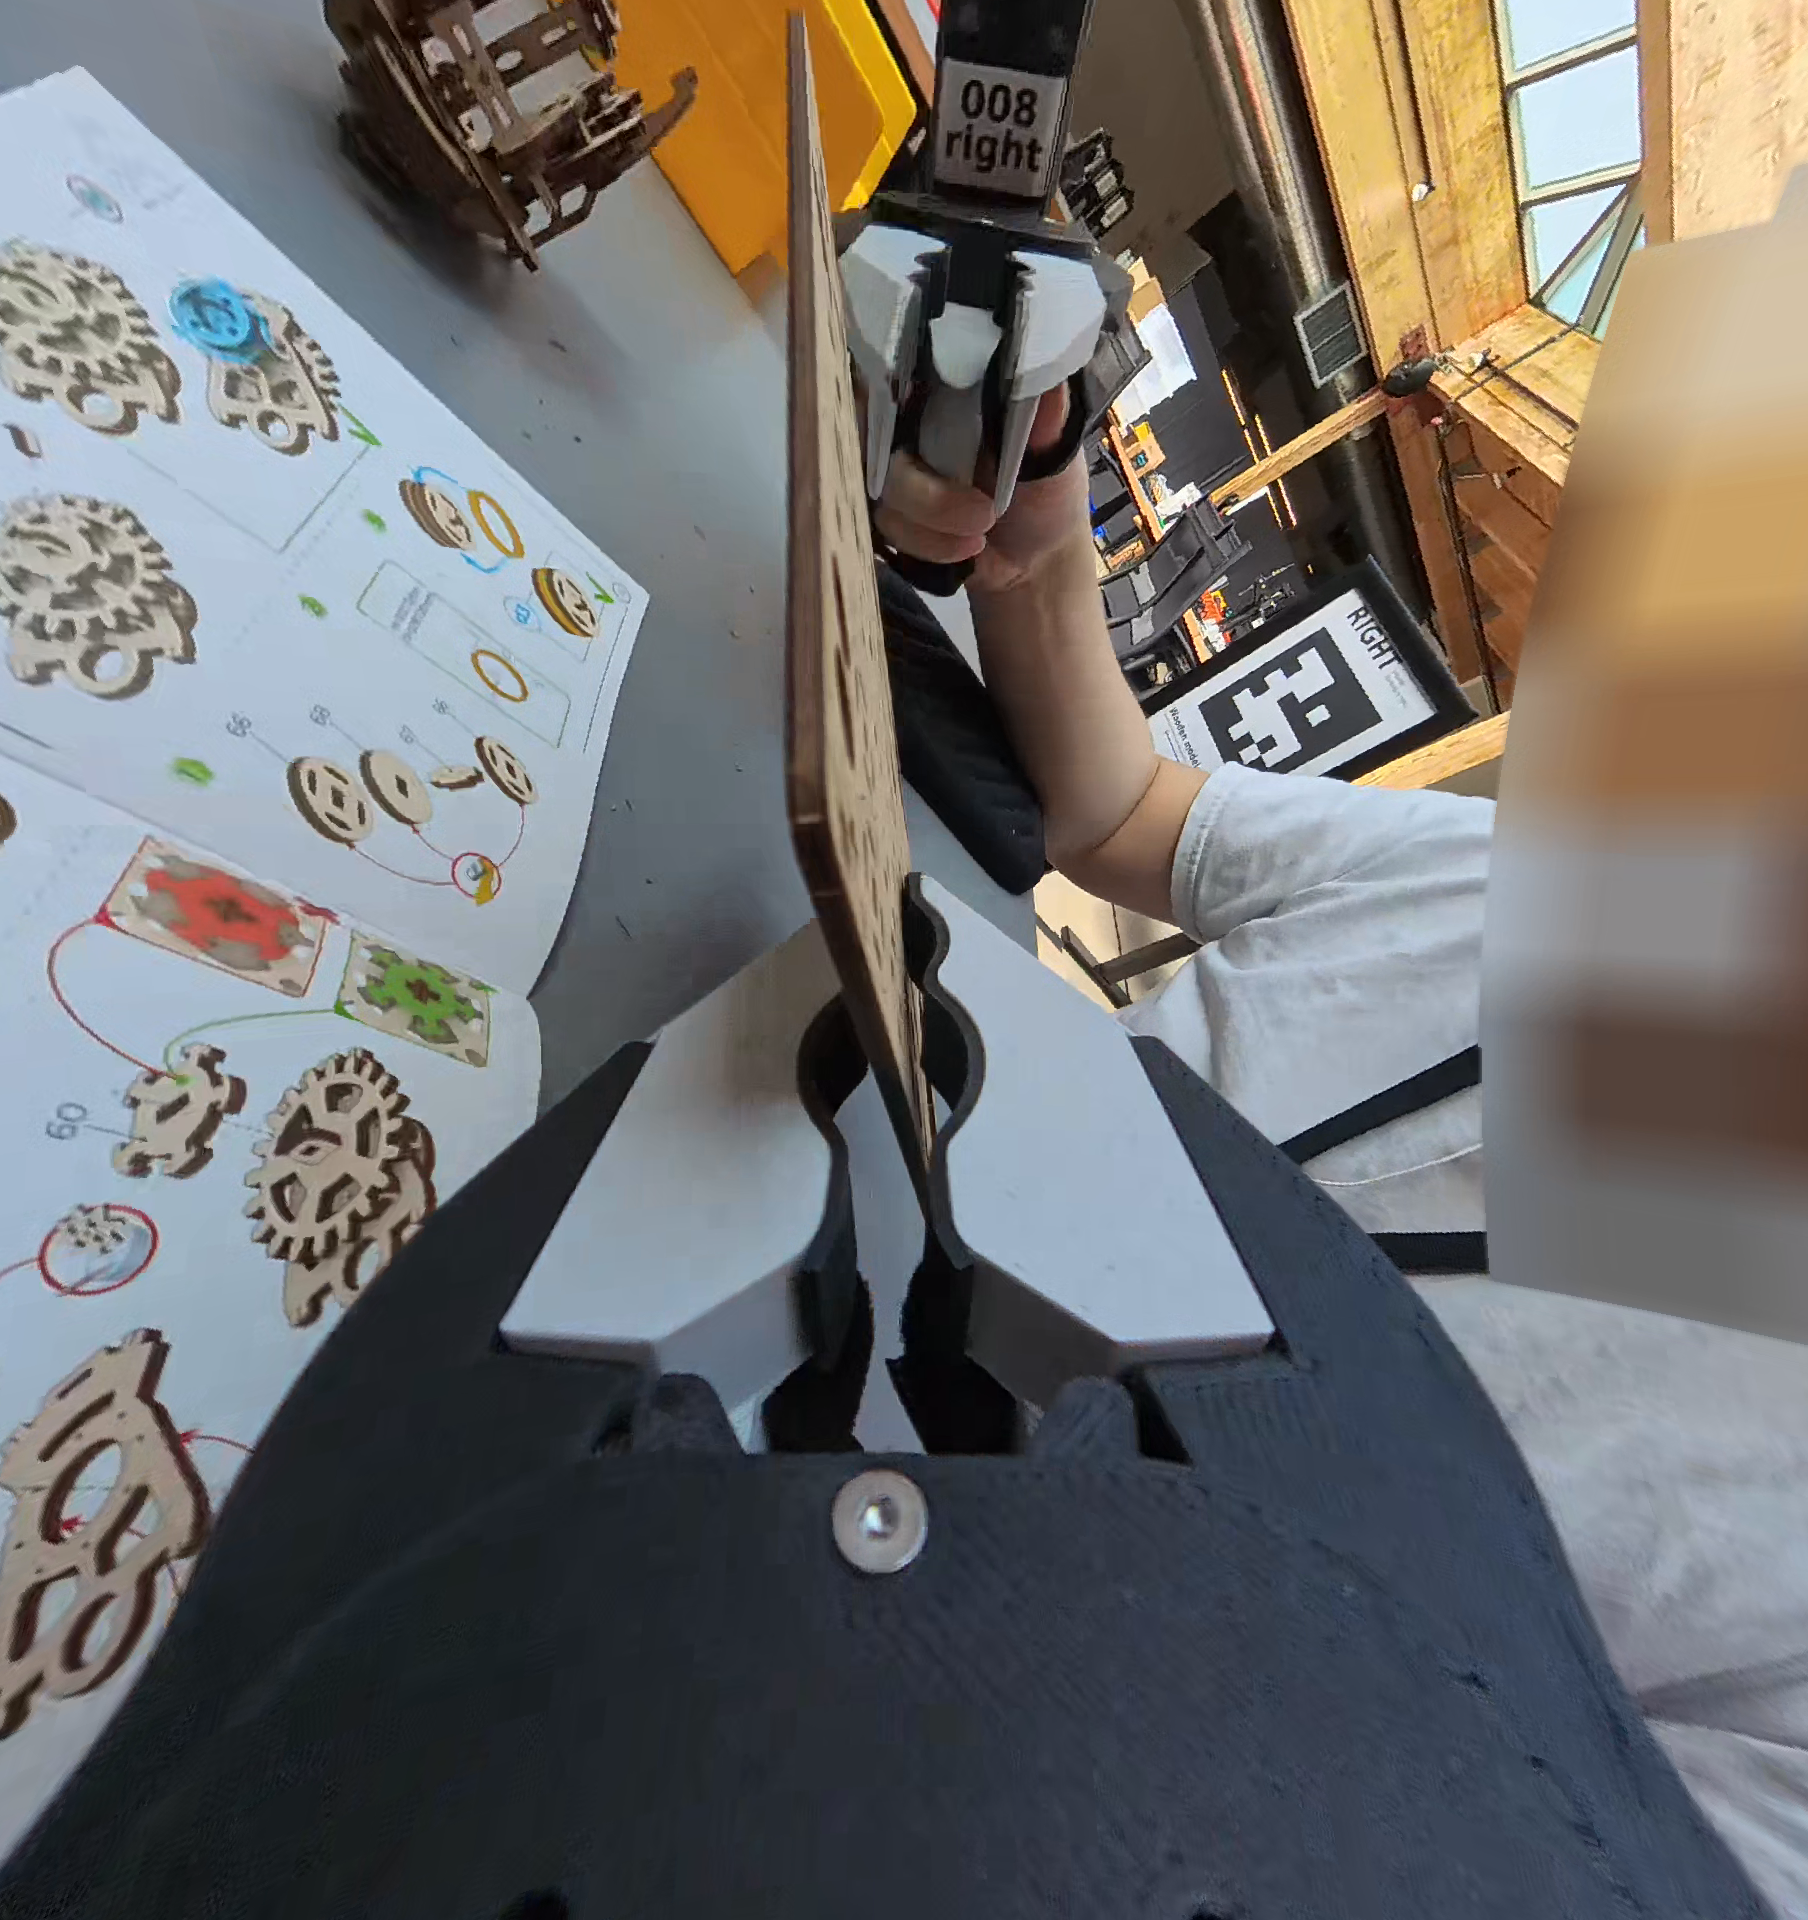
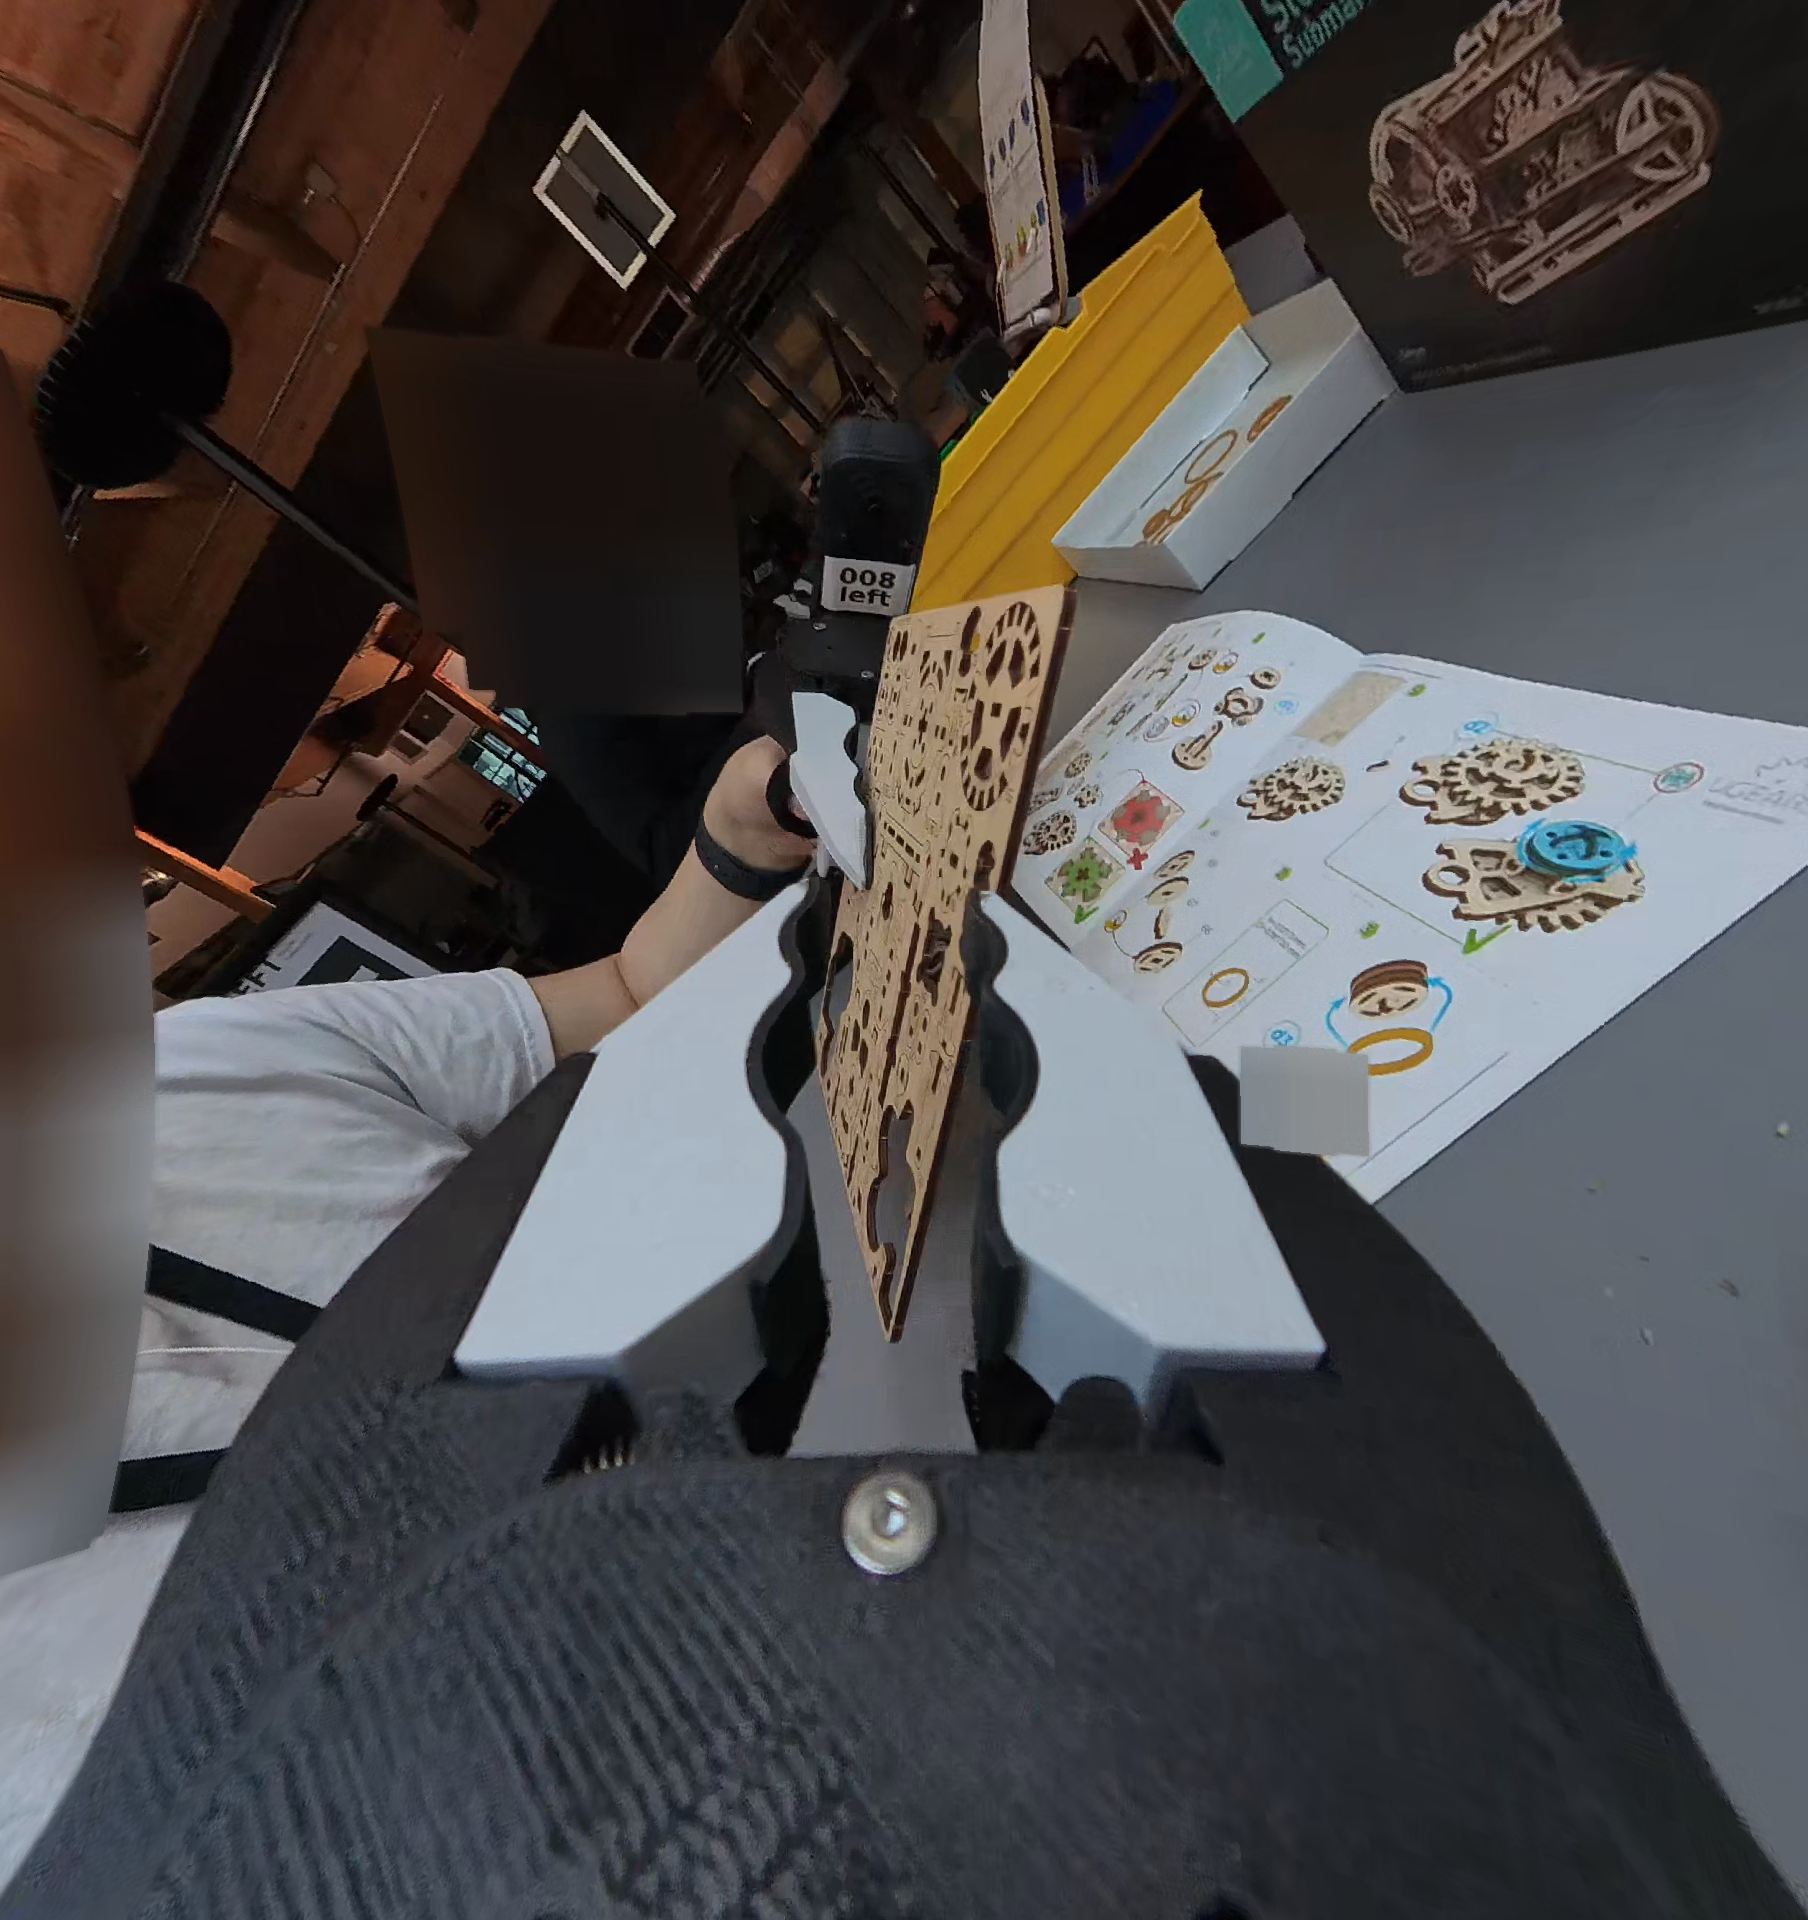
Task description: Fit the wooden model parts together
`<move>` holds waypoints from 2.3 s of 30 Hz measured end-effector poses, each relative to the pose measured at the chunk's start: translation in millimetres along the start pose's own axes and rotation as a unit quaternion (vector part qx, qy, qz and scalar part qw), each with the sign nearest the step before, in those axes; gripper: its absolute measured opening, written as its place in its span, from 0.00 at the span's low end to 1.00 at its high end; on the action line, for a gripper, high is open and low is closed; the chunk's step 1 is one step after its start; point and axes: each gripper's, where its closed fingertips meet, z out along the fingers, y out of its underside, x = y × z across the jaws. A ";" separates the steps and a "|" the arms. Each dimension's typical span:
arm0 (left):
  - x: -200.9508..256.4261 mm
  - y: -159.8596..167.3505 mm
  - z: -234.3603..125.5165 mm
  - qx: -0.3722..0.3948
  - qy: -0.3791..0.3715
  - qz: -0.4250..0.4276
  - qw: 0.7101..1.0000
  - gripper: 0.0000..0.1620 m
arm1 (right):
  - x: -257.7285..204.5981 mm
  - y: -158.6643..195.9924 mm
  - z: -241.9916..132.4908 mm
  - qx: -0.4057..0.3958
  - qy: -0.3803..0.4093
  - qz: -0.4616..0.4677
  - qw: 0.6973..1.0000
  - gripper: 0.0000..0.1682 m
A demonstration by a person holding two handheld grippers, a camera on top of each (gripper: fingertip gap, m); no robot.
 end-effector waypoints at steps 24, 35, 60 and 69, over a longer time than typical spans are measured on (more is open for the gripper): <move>-22.6 39.7 2.6 -0.034 -0.029 -0.079 0.996 0.01 | 27.7 89.3 23.0 -0.187 0.033 0.113 0.975 0.03; -12.1 46.6 -1.3 -0.030 -0.021 -0.040 0.999 0.06 | 18.8 89.9 29.0 -0.192 0.005 0.104 0.976 0.01; -7.8 51.3 12.9 -0.047 -0.014 0.006 0.999 0.03 | 10.2 98.7 41.5 -0.208 -0.015 0.088 0.974 0.01; -8.1 49.9 11.5 -0.041 -0.008 -0.004 0.999 0.01 | 9.4 97.1 42.6 -0.204 -0.020 0.081 0.975 0.01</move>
